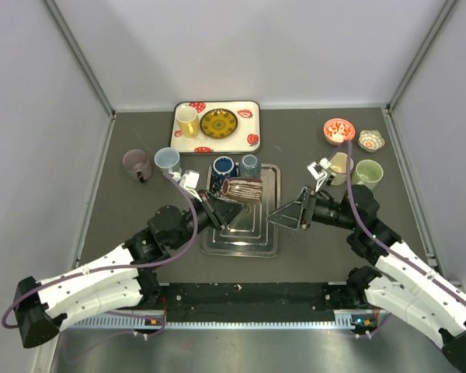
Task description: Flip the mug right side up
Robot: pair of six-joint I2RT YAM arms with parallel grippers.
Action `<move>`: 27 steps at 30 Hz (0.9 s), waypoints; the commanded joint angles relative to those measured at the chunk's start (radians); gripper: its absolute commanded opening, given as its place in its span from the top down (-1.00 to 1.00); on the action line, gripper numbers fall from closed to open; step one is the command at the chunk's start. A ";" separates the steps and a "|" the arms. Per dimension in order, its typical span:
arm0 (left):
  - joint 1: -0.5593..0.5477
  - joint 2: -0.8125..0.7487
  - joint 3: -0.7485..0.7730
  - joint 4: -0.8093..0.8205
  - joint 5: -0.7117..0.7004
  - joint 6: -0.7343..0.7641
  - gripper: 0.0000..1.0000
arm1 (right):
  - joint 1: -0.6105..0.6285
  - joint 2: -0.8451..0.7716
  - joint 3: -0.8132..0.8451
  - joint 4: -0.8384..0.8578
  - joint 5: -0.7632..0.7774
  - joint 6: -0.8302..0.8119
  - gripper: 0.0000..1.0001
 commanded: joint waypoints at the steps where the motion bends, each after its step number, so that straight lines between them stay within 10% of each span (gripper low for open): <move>1: 0.000 0.026 -0.025 0.384 0.045 -0.084 1.00 | 0.055 0.022 0.019 0.156 -0.010 0.055 -0.15; 27: 0.002 0.137 -0.039 0.486 0.187 -0.227 1.00 | 0.061 0.160 0.074 0.332 0.057 0.075 0.28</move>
